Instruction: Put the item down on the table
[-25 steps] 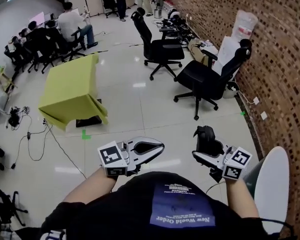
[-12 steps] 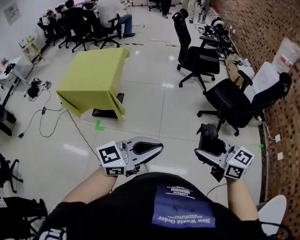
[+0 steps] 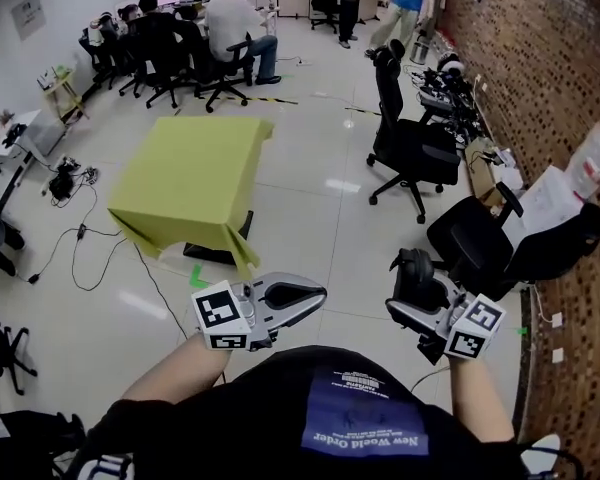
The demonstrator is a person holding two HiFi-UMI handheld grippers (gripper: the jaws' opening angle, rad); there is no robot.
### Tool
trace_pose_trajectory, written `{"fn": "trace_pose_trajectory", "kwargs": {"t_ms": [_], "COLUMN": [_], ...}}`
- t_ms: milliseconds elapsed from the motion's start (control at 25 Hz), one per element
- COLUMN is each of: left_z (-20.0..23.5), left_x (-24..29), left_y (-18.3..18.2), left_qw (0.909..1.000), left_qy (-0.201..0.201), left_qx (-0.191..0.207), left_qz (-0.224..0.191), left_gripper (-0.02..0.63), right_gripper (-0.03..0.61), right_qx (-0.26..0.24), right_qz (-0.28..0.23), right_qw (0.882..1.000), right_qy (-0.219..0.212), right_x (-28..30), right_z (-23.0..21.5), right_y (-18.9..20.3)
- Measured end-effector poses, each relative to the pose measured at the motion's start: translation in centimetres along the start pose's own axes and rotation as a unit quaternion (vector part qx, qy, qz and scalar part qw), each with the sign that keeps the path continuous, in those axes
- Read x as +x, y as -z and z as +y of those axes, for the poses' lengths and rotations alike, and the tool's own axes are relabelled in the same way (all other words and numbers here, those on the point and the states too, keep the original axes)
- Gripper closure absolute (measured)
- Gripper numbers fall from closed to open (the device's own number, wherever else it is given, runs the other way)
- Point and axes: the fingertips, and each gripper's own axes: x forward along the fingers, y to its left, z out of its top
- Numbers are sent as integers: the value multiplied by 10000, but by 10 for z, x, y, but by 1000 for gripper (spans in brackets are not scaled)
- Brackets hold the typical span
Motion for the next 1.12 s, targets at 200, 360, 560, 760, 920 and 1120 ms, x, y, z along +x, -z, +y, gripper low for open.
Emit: {"fn": "trace_pose_trajectory", "kwargs": {"t_ms": [200,360,560,760,920,1120], "left_z": [74,137,205,247,273,306], "left_x": [7,19,19,-9,-41,-97], "left_y": [-8,-7,-20,-42,-47,-51], "left_qw": [9992,9952,9796,9541,9383,9244], "left_qy": [-395,-983,-2005,-2950,-3398,-3734], "left_qx": [-36,25,55,85,-22,10], "left_qz": [54,30,-148,-507,-637,-777], "left_gripper": [611,611,609,611,611,609], "right_gripper": [259,259,259,259,259,259], "right_qx": [34,29,-178,-430,-463,-536], "right_qz": [183,303,579,788,924,1009], "right_qw": [9993,9963,9846,9652,9534,9448], "right_qy": [-318,-799,-1640,-2457,-2833,-3070], "right_x": [47,83,140,204,257,338], "right_z": [-59,-129,-193,-217,-225,-224], "right_y": [-12,-25,-54,-82,-92,-102]}}
